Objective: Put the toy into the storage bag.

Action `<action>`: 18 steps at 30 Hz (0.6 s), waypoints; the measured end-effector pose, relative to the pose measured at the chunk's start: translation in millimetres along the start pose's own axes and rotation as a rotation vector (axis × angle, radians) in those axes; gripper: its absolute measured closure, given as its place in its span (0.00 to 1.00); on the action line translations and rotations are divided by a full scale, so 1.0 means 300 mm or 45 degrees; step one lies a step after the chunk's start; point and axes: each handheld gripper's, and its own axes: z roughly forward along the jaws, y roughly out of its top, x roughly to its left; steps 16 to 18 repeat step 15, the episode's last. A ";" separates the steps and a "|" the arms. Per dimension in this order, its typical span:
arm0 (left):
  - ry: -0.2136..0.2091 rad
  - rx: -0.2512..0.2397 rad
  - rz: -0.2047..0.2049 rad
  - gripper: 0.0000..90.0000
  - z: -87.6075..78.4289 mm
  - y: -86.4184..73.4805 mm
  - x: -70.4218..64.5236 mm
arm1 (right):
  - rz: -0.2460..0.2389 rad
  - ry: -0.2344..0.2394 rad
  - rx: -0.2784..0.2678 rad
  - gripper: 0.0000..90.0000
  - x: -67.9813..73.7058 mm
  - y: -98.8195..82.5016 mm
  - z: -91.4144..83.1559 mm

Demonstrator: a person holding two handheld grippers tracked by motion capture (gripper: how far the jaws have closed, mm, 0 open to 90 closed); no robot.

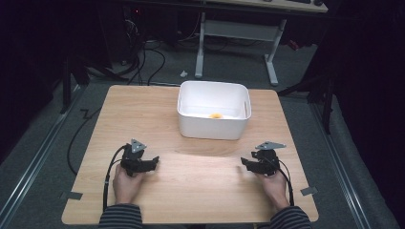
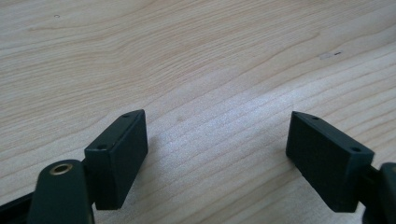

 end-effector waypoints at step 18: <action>0.005 -0.001 0.001 0.23 0.000 -0.001 -0.002 | -0.056 -0.050 -0.077 0.41 0.010 -0.055 0.054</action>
